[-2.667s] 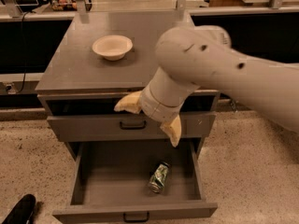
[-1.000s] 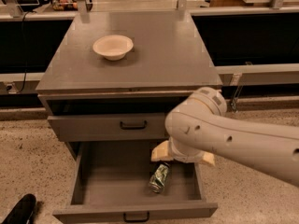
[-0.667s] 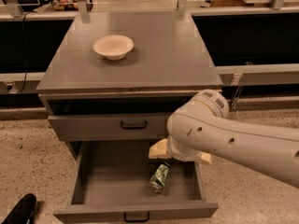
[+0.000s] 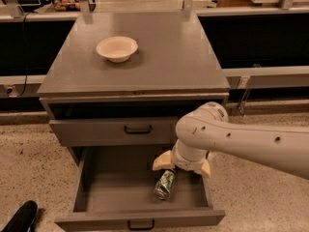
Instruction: Pick green can from middle drawer and place on counter
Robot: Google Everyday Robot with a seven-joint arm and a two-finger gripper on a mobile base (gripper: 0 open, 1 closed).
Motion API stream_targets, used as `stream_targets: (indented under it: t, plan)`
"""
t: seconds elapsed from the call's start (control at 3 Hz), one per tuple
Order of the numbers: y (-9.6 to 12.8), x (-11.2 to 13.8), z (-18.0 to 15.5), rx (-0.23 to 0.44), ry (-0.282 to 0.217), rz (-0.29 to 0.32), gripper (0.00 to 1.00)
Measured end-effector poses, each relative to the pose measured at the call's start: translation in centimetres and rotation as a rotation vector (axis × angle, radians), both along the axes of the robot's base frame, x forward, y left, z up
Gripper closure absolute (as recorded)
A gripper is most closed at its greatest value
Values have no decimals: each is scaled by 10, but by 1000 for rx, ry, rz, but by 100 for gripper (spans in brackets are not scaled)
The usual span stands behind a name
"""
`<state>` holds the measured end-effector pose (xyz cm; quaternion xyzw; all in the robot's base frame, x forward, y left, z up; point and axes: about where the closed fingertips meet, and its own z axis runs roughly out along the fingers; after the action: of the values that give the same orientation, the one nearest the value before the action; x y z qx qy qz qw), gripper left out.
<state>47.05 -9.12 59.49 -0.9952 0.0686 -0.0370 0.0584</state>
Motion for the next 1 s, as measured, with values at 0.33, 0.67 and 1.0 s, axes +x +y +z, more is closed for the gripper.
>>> stream_targets:
  t: [0.33,0.67,1.0]
  plan:
    - [13,5,-67,79,20,-30,0]
    - [31,17,-110,112,-10,-47,0]
    - [48,27,-145,72,-24,-43,0]
